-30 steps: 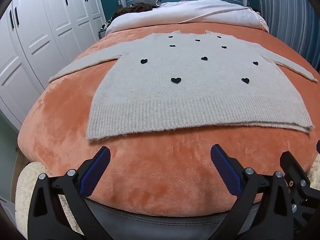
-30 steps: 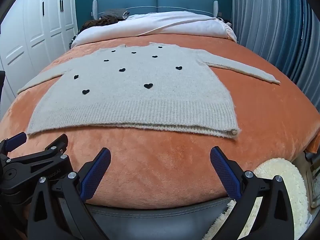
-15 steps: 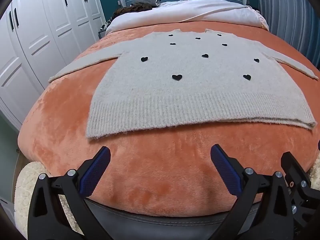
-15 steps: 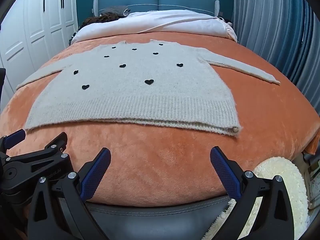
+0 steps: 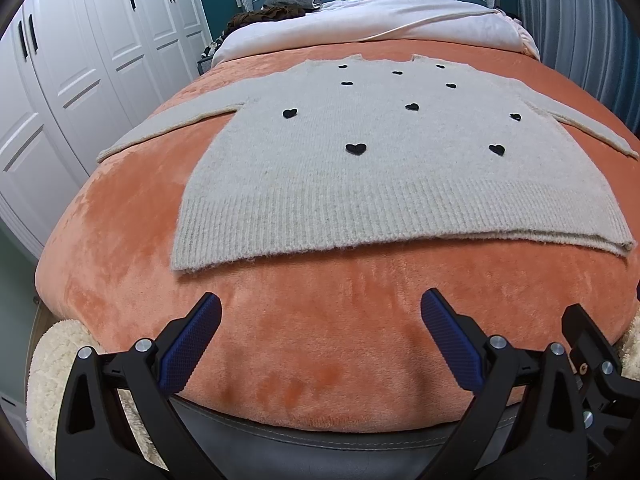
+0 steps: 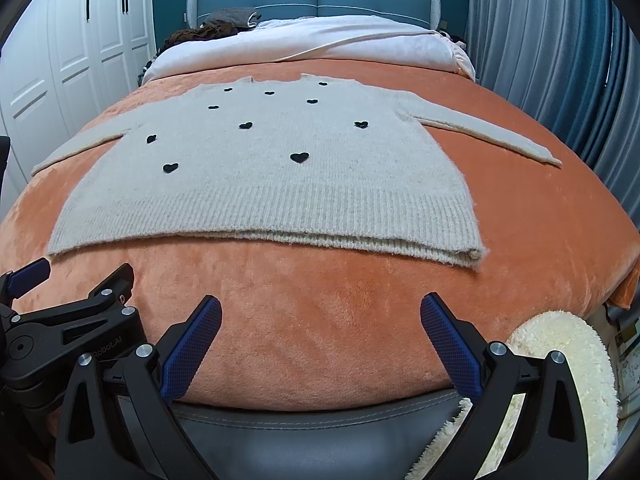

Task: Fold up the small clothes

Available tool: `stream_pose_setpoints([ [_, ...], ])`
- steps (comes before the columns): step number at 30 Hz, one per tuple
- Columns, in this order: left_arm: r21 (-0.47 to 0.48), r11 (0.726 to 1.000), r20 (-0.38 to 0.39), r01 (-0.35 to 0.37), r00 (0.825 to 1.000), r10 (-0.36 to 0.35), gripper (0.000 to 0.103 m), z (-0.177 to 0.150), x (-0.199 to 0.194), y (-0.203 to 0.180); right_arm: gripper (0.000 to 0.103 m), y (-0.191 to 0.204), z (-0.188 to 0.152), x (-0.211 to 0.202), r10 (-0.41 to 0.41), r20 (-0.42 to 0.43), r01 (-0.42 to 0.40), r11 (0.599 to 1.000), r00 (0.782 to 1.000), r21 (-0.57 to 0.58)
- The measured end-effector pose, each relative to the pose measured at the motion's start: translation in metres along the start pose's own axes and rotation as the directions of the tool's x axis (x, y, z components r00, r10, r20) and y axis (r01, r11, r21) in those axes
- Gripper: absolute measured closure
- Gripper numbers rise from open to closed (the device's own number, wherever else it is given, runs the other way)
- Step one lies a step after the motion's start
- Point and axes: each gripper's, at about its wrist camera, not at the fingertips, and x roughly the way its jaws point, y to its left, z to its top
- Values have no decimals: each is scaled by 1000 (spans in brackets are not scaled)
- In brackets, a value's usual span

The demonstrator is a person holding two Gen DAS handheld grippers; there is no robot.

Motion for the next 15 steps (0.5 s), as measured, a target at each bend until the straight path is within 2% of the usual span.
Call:
stream_pose_setpoints([
  [15,1,1000,0,-2,1000,2,6,-1,0,0,5,0,0,0,-1,-1,1,1000,1000,-1],
])
